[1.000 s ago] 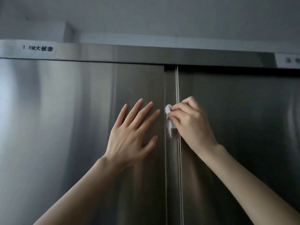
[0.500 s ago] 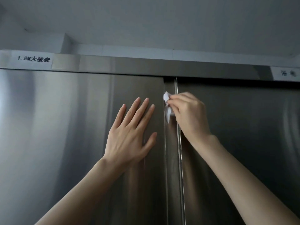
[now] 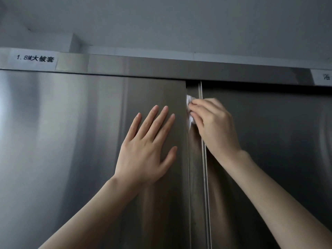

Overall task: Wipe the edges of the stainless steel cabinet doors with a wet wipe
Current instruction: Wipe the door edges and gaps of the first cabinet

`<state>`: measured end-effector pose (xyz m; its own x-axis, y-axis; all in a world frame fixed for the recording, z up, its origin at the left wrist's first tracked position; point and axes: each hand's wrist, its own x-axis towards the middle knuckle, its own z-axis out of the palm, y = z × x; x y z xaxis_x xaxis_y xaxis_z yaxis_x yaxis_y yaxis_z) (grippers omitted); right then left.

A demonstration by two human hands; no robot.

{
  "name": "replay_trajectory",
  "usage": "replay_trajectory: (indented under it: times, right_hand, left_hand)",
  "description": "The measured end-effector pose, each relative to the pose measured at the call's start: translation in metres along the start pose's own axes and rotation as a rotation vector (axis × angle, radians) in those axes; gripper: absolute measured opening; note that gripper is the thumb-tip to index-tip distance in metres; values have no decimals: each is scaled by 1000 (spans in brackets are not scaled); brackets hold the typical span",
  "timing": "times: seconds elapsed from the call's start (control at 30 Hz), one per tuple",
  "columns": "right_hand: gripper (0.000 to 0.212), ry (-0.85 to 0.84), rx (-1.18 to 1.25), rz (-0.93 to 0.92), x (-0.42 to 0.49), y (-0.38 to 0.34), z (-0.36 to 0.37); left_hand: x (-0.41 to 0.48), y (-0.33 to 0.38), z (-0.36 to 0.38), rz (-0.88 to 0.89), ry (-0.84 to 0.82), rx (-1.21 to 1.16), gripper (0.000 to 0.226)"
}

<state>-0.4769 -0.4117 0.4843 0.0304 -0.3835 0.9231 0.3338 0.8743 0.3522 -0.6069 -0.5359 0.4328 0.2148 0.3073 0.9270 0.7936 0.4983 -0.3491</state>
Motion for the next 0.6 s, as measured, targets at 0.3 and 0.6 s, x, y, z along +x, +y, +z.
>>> replay_trajectory:
  times: [0.3, 0.6]
  right_hand:
    - [13, -27, 19, -82, 15, 13, -1]
    - [14, 48, 24, -91, -40, -2, -5]
  left_hand:
    - [-10, -2, 2, 27, -30, 33, 71]
    - [-28, 3, 2, 47, -30, 13, 71]
